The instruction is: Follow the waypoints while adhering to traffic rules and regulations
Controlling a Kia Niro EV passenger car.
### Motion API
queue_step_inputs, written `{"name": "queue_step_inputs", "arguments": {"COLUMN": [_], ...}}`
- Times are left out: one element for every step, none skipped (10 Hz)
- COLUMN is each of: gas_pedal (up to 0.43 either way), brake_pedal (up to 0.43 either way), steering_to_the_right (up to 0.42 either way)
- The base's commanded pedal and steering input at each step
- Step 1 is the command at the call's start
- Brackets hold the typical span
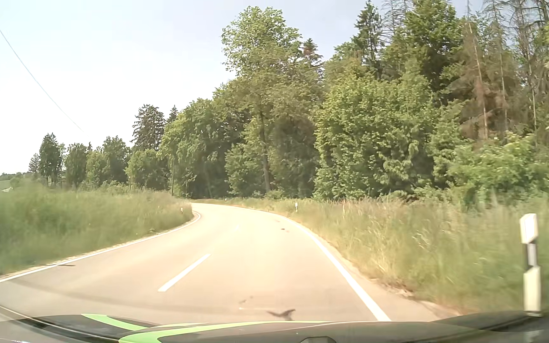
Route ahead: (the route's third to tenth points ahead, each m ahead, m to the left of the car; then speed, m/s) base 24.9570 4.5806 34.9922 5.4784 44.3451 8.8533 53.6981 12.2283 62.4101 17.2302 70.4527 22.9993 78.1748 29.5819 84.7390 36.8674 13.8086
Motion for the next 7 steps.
{"name": "queue_step_inputs", "arguments": {"gas_pedal": [0.0,0.028,0.039,0.039,0.039,0.059,0.059], "brake_pedal": [0.0,0.0,0.0,0.0,0.0,0.0,0.0], "steering_to_the_right": [-0.013,-0.018,-0.021,-0.023,-0.029,-0.031,-0.033]}}
